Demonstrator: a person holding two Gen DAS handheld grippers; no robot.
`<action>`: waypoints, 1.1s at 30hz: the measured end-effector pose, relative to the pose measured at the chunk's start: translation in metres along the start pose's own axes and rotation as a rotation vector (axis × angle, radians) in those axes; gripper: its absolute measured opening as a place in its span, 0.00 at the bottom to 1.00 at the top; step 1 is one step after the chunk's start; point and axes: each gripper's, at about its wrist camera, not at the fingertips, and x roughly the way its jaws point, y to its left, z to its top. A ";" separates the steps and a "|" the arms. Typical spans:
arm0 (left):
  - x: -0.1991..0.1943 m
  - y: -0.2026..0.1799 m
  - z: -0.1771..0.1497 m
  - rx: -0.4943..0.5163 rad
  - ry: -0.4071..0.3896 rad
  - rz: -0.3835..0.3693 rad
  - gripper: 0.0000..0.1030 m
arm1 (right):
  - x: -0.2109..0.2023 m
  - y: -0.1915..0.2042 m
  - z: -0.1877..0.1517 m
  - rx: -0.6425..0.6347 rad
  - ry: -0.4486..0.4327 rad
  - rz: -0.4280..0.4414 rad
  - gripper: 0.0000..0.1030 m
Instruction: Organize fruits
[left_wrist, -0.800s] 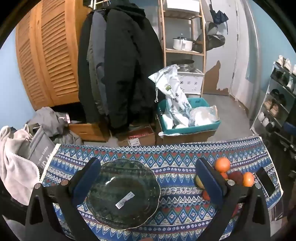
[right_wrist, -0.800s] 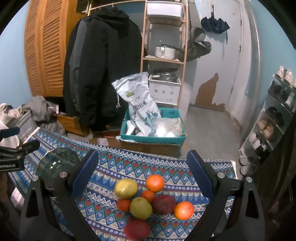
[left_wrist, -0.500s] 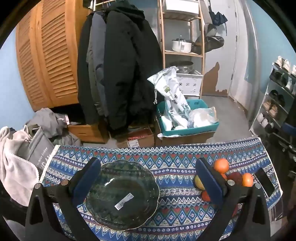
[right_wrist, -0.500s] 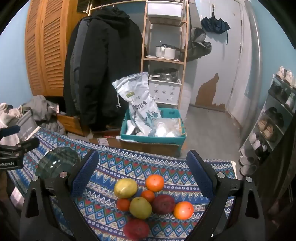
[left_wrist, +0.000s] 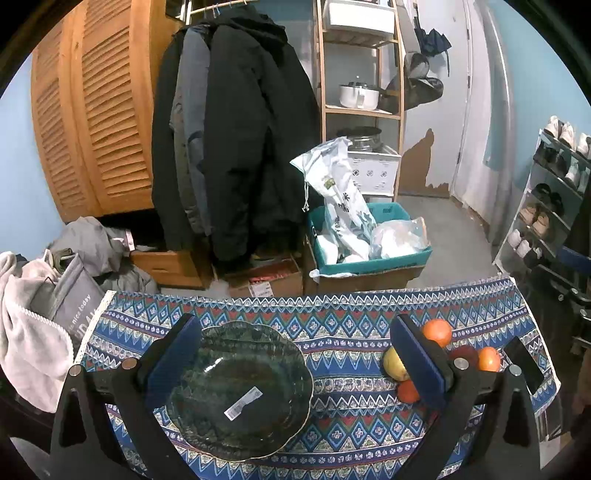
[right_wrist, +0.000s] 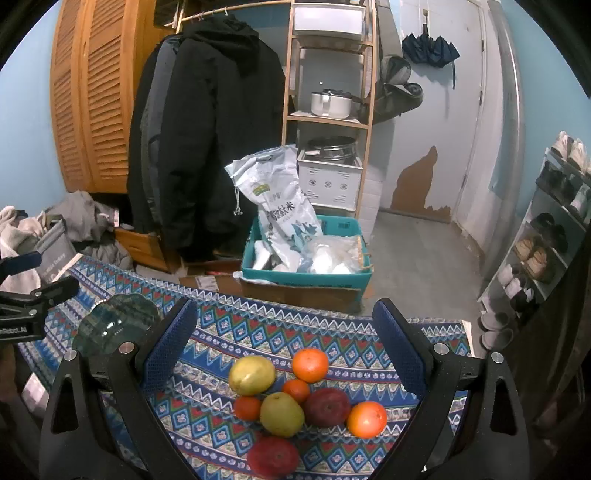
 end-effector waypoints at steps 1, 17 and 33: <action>0.000 0.000 0.000 -0.001 0.000 0.000 1.00 | 0.000 0.000 0.000 0.001 0.002 0.001 0.91; -0.001 -0.001 0.000 -0.001 -0.003 -0.003 1.00 | 0.000 -0.003 0.000 0.007 0.005 0.007 0.91; -0.003 -0.001 -0.001 -0.003 -0.004 -0.012 1.00 | 0.000 -0.002 0.000 0.007 0.006 0.008 0.91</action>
